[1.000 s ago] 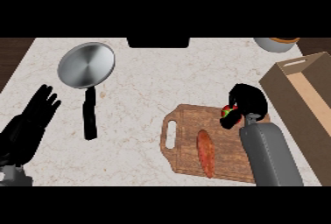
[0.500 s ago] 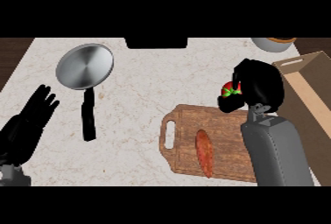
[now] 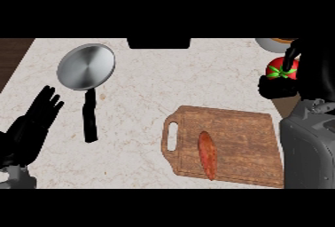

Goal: Pick the tomato from the cutting board and place it in the cardboard box

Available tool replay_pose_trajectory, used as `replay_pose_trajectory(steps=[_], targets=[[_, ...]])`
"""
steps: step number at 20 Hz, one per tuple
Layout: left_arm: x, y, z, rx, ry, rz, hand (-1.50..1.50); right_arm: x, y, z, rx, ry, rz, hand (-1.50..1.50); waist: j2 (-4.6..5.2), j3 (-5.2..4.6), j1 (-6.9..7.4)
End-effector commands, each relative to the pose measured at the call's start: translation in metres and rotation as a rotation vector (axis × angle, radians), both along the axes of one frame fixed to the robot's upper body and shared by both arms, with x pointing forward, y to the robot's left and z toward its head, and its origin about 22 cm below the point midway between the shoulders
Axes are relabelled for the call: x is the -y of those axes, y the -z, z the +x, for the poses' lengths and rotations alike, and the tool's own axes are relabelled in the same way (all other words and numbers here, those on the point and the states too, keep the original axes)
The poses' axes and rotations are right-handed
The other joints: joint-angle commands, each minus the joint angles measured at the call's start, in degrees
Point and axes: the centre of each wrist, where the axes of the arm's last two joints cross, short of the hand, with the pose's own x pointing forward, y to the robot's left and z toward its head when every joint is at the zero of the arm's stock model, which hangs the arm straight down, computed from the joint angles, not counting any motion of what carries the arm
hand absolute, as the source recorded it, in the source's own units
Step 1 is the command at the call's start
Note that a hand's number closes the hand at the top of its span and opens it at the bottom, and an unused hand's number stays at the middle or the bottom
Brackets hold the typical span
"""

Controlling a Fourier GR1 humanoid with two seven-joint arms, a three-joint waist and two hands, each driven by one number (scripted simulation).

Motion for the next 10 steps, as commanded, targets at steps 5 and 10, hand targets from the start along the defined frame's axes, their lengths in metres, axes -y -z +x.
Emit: replay_pose_trajectory(steps=[5, 10], targets=[[-0.013, -0.015, 0.004, 0.000, -0.003, 0.012, 0.00, 0.064, -0.014, -0.015, 0.039, 0.116, -0.003, 1.50, 0.12, 0.04, 0.16], [0.007, -0.016, -0.003, 0.000, 0.007, 0.005, 0.00, 0.088, -0.002, 0.013, -0.023, 0.139, -0.038, 1.50, 0.18, 0.04, 0.63]])
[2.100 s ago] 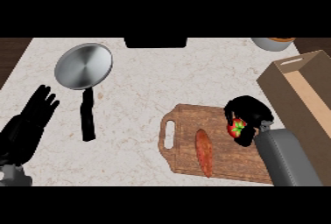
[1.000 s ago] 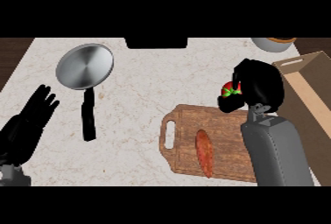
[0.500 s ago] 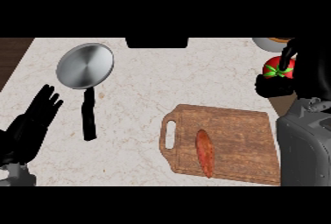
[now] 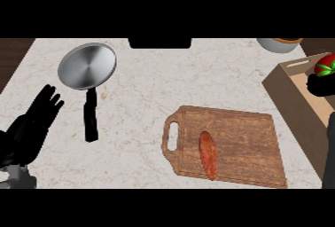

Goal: Pick the tomato from the cutting board and place it in the cardboard box

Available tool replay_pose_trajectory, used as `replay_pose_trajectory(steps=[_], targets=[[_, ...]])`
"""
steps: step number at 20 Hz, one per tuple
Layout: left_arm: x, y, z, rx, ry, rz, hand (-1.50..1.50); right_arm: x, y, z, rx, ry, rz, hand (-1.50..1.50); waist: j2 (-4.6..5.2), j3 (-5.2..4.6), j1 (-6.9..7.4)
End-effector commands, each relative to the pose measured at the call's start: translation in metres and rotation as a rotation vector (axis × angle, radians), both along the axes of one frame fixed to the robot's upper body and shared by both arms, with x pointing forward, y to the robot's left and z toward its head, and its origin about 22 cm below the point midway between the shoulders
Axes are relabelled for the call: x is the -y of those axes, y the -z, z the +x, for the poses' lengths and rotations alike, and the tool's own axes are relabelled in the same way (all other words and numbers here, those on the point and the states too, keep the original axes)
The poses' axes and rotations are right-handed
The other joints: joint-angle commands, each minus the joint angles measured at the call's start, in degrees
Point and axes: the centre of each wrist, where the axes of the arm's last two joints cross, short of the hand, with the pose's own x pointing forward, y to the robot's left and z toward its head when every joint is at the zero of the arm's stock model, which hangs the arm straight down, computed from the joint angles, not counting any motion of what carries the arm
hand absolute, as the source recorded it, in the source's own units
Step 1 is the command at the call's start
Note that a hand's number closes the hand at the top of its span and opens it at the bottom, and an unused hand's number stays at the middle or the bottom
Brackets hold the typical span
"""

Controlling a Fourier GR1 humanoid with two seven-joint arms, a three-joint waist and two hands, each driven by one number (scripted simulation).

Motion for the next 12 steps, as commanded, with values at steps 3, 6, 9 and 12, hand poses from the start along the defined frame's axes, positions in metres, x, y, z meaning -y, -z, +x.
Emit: replay_pose_trajectory(steps=[3, 6, 9, 12], targets=[[-0.014, -0.020, -0.015, 0.014, 0.018, 0.001, 0.00, 0.048, 0.006, 0.004, 0.024, -0.009, -0.003, 1.50, -0.02, 0.02, 0.28], [-0.004, -0.007, 0.002, 0.006, 0.014, 0.006, 0.00, 0.070, 0.026, 0.017, 0.008, -0.022, -0.005, 1.50, 0.09, 0.01, 0.14], [-0.005, -0.015, -0.006, 0.001, 0.001, 0.000, 0.00, 0.079, 0.046, 0.029, 0.015, -0.021, 0.025, 1.50, 0.09, 0.02, 0.36], [-0.010, 0.015, -0.004, 0.009, -0.002, -0.023, 0.00, 0.105, 0.069, 0.030, -0.007, -0.014, 0.046, 1.50, 0.19, 0.01, 0.23]])
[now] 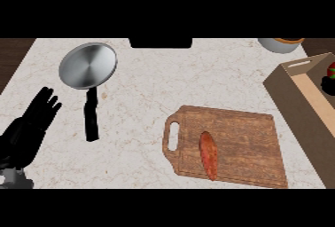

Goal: Pick the tomato from the cutting board and place it in the cardboard box

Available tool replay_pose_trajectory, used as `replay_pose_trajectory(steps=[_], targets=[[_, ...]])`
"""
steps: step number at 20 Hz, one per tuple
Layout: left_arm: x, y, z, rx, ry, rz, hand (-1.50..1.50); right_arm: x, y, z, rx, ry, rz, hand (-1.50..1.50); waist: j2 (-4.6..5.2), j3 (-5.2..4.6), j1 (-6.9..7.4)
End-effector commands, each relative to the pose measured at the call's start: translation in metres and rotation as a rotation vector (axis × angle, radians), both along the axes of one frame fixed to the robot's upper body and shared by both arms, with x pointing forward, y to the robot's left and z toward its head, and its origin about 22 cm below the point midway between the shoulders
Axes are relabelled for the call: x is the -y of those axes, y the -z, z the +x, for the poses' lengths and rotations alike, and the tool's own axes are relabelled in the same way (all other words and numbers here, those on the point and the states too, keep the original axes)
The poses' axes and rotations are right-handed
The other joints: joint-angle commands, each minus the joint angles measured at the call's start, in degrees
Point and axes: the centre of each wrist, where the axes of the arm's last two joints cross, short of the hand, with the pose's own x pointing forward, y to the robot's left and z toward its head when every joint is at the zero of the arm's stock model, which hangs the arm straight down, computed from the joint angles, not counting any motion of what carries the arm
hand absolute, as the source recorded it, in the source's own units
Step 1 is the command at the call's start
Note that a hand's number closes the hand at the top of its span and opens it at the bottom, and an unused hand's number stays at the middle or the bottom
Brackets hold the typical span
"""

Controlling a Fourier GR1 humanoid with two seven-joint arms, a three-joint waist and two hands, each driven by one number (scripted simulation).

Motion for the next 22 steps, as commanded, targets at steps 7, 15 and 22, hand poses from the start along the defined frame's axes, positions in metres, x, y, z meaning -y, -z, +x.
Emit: replay_pose_trajectory(steps=[7, 15, 22], targets=[[0.000, 0.000, 0.001, 0.008, 0.020, 0.012, 0.00, 0.051, 0.064, 0.017, -0.200, 0.047, 0.204, 1.50, 0.17, 0.03, 0.56], [0.012, -0.013, 0.009, -0.008, -0.003, -0.019, 0.00, 0.065, 0.110, -0.003, -0.127, -0.020, 0.301, -1.50, -0.03, 0.03, 0.02], [-0.005, 0.012, 0.001, -0.012, -0.009, -0.021, 0.00, 0.070, 0.087, -0.022, 0.344, 0.026, 0.489, -1.50, -0.32, 0.01, -1.23]])
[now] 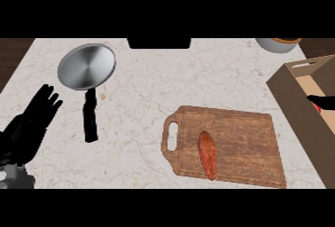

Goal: Pick the tomato from the cutting board and place it in the cardboard box

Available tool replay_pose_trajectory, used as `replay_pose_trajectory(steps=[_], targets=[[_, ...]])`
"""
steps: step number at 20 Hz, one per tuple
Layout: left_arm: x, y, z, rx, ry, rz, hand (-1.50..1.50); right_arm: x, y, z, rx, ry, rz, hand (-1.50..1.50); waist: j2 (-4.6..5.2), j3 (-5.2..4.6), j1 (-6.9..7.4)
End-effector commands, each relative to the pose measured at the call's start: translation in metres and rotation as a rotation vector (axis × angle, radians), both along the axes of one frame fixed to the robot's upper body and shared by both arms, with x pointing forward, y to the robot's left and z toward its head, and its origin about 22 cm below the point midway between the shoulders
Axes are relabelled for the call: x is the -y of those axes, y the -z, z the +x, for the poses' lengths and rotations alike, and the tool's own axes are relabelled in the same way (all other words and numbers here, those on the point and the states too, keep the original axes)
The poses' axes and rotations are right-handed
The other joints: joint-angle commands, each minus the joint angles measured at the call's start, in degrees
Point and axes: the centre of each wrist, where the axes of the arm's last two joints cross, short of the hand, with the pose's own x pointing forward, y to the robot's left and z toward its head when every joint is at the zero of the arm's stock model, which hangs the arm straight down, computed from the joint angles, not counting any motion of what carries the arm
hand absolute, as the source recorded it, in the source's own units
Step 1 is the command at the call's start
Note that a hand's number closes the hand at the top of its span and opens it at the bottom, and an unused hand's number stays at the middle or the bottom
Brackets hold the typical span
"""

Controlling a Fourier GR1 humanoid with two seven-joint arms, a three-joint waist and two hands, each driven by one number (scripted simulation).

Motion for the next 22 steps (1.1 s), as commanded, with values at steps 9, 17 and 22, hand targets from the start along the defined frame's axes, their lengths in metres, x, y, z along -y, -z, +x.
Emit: replay_pose_trajectory(steps=[9, 17, 22], targets=[[0.003, -0.004, -0.004, -0.009, -0.021, 0.002, 0.00, 0.056, -0.002, -0.071, 0.373, 0.182, 0.246, -1.50, 0.07, 0.09, -0.11], [0.005, 0.006, 0.005, -0.006, -0.012, 0.009, 0.00, 0.099, -0.017, -0.146, 0.416, 0.120, 0.314, -1.50, 0.11, 0.07, -0.38], [-0.004, 0.005, 0.001, 0.016, -0.008, 0.010, 0.00, 0.130, -0.032, -0.182, 0.387, 0.098, 0.284, -1.50, 0.11, 0.07, -0.25]])
